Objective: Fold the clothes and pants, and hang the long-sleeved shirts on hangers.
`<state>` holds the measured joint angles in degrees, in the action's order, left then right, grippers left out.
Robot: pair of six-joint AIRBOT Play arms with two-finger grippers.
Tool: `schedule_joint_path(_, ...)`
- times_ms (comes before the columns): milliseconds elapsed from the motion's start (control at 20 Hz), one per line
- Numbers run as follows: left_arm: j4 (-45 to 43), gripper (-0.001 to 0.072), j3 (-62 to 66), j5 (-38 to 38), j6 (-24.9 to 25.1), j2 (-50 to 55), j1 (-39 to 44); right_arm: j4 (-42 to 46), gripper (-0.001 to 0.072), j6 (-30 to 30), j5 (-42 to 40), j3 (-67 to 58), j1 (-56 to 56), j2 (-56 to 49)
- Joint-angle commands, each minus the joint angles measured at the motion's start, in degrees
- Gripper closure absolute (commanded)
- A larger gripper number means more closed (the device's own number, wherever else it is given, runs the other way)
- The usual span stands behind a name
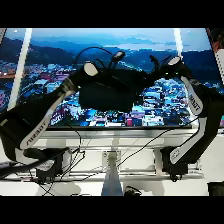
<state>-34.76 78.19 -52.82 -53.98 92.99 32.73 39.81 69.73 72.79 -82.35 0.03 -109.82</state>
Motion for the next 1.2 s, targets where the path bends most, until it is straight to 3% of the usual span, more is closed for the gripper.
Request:
schedule_joint_path(0, -0.7, 0.0687, 0.0, -3.1, 0.0, -2.4, -5.1, -6.1, 0.0591, -0.9, -6.4, 0.0, 4.2, -1.7)
schedule_joint_path(50, -2.8, 0.0687, 0.0, -3.1, 0.0, -3.6, -5.9, -7.4, 0.0650, -0.9, -8.2, -0.1, 5.2, -1.5)
schedule_joint_path(100, -6.6, 0.0688, 0.0, -3.1, -0.4, -5.2, -6.5, -7.8, 0.0650, -0.9, -9.7, -0.3, 5.6, -1.0)
schedule_joint_path(300, -27.6, 0.0687, 0.0, -5.3, -15.2, -15.2, -8.6, -5.1, 0.0651, 0.3, -14.9, -2.2, 2.8, 4.5)
schedule_joint_path(350, -32.8, 0.0687, 0.0, -6.2, -16.6, -18.5, -9.0, -2.7, 0.0651, 2.4, -17.1, -2.2, 1.0, 7.2)
schedule_joint_path(500, -47.8, 0.0685, 0.0, -6.5, -18.1, -28.6, -9.0, 10.1, 0.0650, 14.1, -22.8, -2.2, -6.1, 15.3)
schedule_joint_path(600, -52.1, 0.0685, 0.0, -6.5, -18.1, -34.0, -9.0, 21.7, 0.0651, 25.8, -22.7, -2.1, -12.3, 20.0)
schedule_joint_path(800, -52.2, 0.0685, 0.0, -6.4, -18.1, -40.5, -9.0, 41.9, 0.0651, 43.6, -11.9, -2.1, -27.1, 25.4)
schedule_joint_path(1000, -52.2, 0.0685, 0.0, -6.6, -18.1, -41.7, -9.0, 51.1, 0.0650, 49.1, 4.3, -2.1, -43.9, 26.1)
schedule_joint_path(1150, -52.2, 0.0685, -0.1, -6.6, -18.1, -41.6, -9.0, 54.0, 0.0650, 52.3, 11.8, -2.1, -55.8, 26.1)
